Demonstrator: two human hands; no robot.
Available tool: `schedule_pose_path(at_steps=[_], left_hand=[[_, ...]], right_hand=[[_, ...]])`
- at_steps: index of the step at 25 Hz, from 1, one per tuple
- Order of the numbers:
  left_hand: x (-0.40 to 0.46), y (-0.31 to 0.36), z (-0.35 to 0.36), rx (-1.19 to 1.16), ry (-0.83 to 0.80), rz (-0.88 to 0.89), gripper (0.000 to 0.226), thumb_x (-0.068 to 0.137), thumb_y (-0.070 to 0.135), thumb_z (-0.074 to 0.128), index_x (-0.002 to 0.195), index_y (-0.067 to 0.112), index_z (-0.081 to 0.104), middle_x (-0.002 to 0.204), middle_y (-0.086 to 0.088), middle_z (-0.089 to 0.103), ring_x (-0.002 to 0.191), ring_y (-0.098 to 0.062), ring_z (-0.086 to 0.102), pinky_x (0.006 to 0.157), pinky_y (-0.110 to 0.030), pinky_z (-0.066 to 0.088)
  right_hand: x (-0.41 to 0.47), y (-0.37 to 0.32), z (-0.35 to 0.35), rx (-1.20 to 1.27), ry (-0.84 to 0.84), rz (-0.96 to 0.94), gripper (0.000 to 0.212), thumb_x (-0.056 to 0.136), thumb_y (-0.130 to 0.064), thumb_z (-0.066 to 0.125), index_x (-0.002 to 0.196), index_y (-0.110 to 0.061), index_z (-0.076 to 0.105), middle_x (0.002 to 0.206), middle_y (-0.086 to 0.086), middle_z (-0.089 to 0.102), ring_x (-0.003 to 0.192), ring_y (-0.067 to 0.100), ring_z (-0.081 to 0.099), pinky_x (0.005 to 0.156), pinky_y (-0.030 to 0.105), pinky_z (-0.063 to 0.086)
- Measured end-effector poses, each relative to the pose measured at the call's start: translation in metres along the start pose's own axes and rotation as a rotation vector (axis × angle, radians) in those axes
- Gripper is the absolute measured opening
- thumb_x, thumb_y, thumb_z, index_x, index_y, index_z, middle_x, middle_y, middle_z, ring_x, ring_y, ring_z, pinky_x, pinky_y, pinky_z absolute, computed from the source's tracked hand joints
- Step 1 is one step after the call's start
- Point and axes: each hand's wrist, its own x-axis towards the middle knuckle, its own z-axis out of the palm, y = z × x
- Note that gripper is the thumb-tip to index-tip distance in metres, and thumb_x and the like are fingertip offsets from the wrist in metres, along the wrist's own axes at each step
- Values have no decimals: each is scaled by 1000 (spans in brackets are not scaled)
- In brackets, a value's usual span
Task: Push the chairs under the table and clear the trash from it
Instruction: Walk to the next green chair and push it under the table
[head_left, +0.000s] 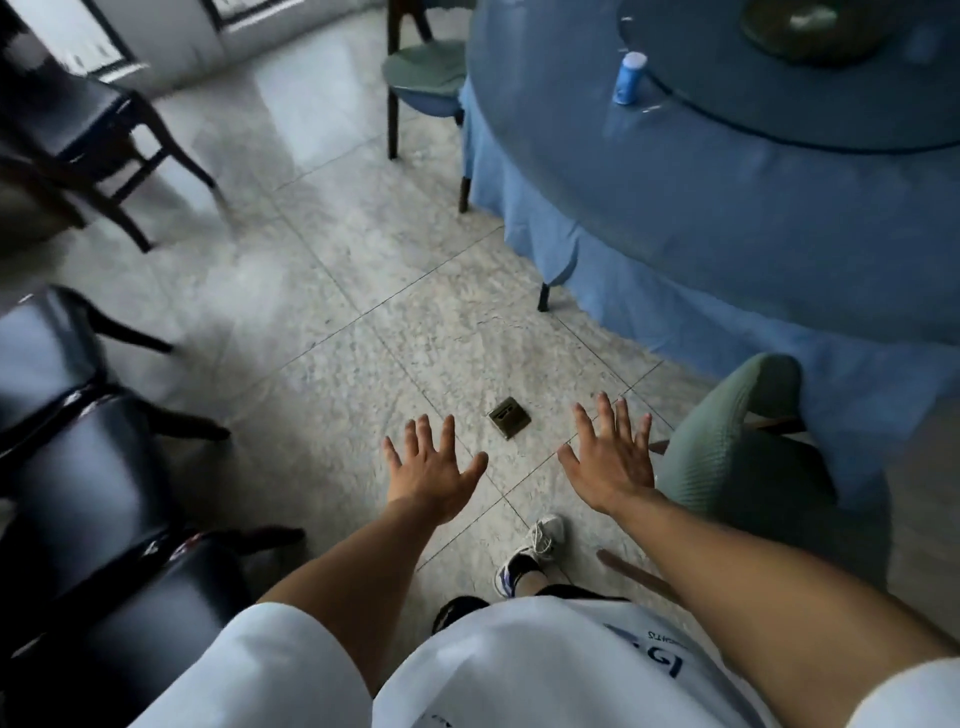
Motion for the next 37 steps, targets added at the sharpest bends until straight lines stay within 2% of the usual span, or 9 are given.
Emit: schedule_pose_path(at_steps=[8,11,14,20,23,26,29,35,37], left_hand=[[120,104,-61,229,-38,268,89,92,79,13,163,29,-5,170,-13,-10,156,-30,-15,121,-62,-13],[153,170,-70,264,-52,460,86,94,76,17,163,29,-3,171,-12,-9,157,-29,-15,121,-61,-13],[182,231,-69,352,-93,641,85,94,76,16,163,29,-4,171,-11,-10,157,-29,-15,121,-61,-13],[226,328,-68,552,-212,1000,86,95,76,16,163,28,-3,170,-11,-12,156,-30,-16,123,-58,-12],[242,372,-69,634,-231,1224,85,96,75,16,164,27,0,170,-11,-11,156,-30,-15,124,-56,-12],[250,413,-62,726,-258,1511,80,98,71,20,163,25,8,171,-12,0,157,-31,-6,125,-56,-3],[249,450,-46,816,-278,1746,85,95,73,13,162,22,16,169,-14,9,157,-33,3,125,-56,1],[246,490,3,893,-271,1803,75,99,65,28,155,16,37,163,-15,31,153,-36,19,125,-55,7],[248,499,15,929,-280,1863,74,95,65,28,150,18,46,159,-9,40,151,-33,24,124,-55,8]], right_hand=[[63,84,-41,194,132,250,69,104,-50,31,164,-23,9,171,11,-7,158,32,-10,125,58,-8],[57,112,-40,256,192,404,70,99,-50,33,162,-21,23,171,12,7,158,33,4,126,58,-1],[55,131,-38,312,121,565,71,101,-51,36,162,-19,21,171,16,7,157,37,6,124,59,-3],[55,145,-36,410,149,936,74,91,-52,29,152,-14,44,159,24,36,147,44,34,117,69,20],[63,144,-41,556,167,1131,74,92,-55,26,151,-14,46,158,25,37,148,44,33,118,68,19],[65,142,-42,667,136,1277,74,95,-56,24,157,-17,32,166,21,21,155,39,15,123,61,7],[64,140,-36,734,171,1446,68,102,-50,38,158,-14,28,168,19,15,156,37,12,124,58,8],[77,127,-19,975,237,1678,66,93,-49,33,142,-7,47,151,24,41,135,43,45,116,55,32],[80,129,-16,1050,262,1720,53,97,-44,40,134,-8,51,138,21,50,122,42,54,109,50,38]])
